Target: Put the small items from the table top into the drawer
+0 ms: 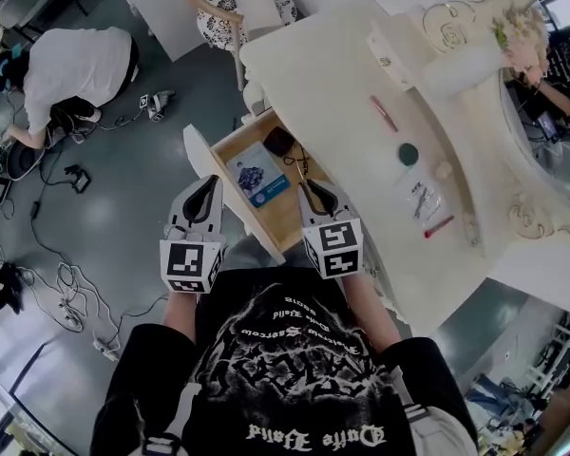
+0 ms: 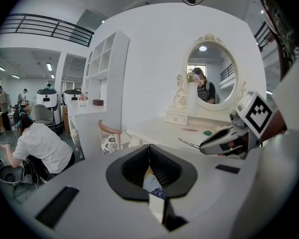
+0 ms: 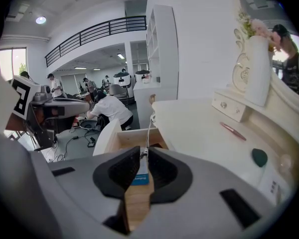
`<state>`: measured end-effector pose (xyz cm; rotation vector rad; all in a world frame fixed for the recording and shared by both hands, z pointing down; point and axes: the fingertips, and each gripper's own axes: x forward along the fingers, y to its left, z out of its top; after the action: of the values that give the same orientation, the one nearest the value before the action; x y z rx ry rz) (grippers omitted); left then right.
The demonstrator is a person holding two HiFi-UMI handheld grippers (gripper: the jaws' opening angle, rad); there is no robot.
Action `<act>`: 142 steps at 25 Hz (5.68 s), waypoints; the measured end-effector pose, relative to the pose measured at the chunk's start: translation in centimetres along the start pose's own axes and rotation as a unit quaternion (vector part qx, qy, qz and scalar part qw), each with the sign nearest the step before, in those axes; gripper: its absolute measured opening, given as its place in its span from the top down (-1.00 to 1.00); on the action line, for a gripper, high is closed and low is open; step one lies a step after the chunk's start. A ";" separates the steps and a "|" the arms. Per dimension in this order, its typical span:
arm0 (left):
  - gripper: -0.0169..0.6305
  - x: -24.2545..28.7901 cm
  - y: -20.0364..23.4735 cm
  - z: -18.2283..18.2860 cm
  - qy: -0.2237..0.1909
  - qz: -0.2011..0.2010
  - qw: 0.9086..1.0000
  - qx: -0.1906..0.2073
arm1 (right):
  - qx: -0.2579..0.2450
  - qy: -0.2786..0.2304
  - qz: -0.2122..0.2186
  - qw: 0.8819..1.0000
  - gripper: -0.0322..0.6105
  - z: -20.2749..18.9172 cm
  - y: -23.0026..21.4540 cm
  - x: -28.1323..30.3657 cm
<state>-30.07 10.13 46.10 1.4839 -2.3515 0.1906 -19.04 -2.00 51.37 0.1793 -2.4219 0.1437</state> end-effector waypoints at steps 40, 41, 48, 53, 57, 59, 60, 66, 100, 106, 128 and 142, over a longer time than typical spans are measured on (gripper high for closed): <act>0.90 -0.6 5.5 -2.0 0.048 0.133 0.988 -0.063 | -0.085 0.135 0.158 0.975 0.71 -4.5 5.4 15.3; 0.90 -0.5 5.5 -2.0 0.048 0.134 0.988 -0.063 | -0.091 0.138 0.161 0.973 0.71 -4.6 5.6 15.5; 0.90 -1.0 6.1 -1.4 0.049 0.150 0.986 -0.061 | -0.095 0.155 0.174 0.968 0.70 -5.3 6.3 17.0; 0.90 -1.8 6.3 -1.9 0.058 0.159 0.984 -0.062 | -0.095 0.165 0.175 0.966 0.70 -5.7 6.5 17.6; 0.90 -1.8 6.2 -2.1 0.060 0.157 0.984 -0.061 | -0.091 0.182 0.172 0.964 0.70 -6.5 6.2 17.9; 0.90 -1.7 6.2 -2.0 0.058 0.157 0.984 -0.059 | -0.095 0.184 0.168 0.964 0.70 -6.6 6.1 18.0; 0.90 -1.7 6.1 -2.0 0.058 0.157 0.984 -0.059 | -0.097 0.186 0.167 0.963 0.69 -6.6 6.1 18.1; 0.90 -1.6 5.4 -2.0 0.064 0.139 0.987 -0.052 | -0.088 0.197 0.175 0.961 0.55 -7.2 6.5 18.1; 0.90 0.0 1.2 2.8 -0.028 0.032 0.998 -0.036 | -0.007 -0.104 0.077 0.992 0.50 9.2 1.9 2.0; 0.90 0.8 -1.0 3.0 -0.029 -0.005 0.999 -0.031 | 0.020 -0.118 0.035 0.992 0.56 8.9 -0.2 -0.3; 0.90 3.1 -7.6 3.2 -0.022 -0.097 0.995 -0.009 | 0.059 -0.131 -0.102 0.984 0.87 2.4 -6.8 -7.4; 0.90 4.1 -8.8 3.6 -0.022 -0.117 0.993 -0.005 | 0.059 -0.125 -0.112 0.984 0.88 1.3 -8.0 -7.2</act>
<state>-24.61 1.69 43.58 1.7585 -2.1846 0.0863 -13.11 -9.41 46.07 0.5514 -2.6215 0.1715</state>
